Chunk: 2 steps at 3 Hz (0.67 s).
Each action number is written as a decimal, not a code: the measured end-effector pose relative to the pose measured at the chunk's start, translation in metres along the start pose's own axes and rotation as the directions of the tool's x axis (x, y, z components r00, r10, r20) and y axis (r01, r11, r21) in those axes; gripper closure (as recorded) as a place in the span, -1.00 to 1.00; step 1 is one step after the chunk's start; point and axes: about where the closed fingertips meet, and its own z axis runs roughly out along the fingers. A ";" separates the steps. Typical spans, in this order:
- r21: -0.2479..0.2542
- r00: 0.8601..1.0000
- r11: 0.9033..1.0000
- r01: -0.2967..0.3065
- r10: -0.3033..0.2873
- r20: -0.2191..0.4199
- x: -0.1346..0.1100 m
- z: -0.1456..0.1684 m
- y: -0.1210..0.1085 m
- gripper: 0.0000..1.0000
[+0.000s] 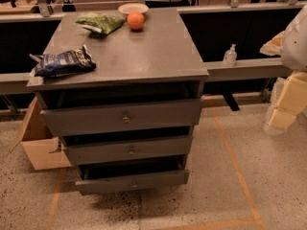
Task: Move green jalapeno chip bag near blue chip bag
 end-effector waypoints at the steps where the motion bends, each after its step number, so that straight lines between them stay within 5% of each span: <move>1: 0.000 1.000 1.000 0.000 0.000 0.000 0.000 0.000 0.000 -1.00; 2: 0.046 0.998 0.999 -0.013 0.010 0.060 -0.010 0.002 -0.016 -1.00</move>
Offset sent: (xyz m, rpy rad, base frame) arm 0.0551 0.0144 0.0101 0.1538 -0.1644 -0.0182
